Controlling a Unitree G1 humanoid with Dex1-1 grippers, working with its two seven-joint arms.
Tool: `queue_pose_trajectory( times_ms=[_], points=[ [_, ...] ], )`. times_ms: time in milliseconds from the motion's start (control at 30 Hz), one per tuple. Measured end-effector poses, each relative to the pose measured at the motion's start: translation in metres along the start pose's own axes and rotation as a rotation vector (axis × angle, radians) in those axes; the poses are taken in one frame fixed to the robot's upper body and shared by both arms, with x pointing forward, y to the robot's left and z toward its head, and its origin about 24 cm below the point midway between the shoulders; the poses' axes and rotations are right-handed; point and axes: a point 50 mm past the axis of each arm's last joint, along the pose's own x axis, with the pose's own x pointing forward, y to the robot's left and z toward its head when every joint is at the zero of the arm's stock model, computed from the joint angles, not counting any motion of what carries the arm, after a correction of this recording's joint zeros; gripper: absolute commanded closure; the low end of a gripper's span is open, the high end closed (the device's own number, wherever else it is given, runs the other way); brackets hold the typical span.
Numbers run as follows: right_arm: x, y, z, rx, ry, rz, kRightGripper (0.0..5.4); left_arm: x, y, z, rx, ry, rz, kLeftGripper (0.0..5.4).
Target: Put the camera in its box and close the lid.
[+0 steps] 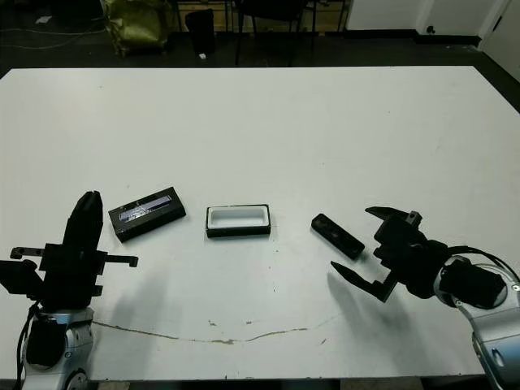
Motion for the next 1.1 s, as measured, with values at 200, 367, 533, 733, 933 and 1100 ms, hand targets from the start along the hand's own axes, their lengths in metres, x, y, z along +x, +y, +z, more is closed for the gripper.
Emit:
queue_pose_trajectory(
  times_ms=[200, 367, 533, 733, 933, 1100],
  points=[
    [0.007, 0.003, -0.013, 0.108, -0.012, 0.025, 0.01, 0.0, 0.0, 0.0, -0.017, -0.003, -0.006, 5.4],
    [0.013, 0.0, -0.022, 0.154, -0.048, 0.03, 0.01, 0.0, 0.0, 0.0, -0.016, -0.002, -0.005, 5.4],
    [0.015, -0.004, -0.027, 0.157, -0.064, 0.02, 0.01, 0.0, 0.001, 0.0, -0.015, -0.002, -0.005, 5.4],
    [0.018, -0.005, -0.031, 0.145, -0.091, 0.018, 0.01, 0.0, 0.001, -0.001, -0.014, 0.002, -0.005, 5.4],
    [0.025, -0.005, -0.033, 0.158, -0.091, 0.025, 0.8, 0.001, 0.0, -0.001, -0.015, 0.001, -0.007, 5.4],
    [0.029, -0.004, -0.033, 0.194, -0.082, 0.019, 1.92, 0.002, 0.0, -0.001, -0.012, 0.008, -0.007, 5.4]
  ],
)
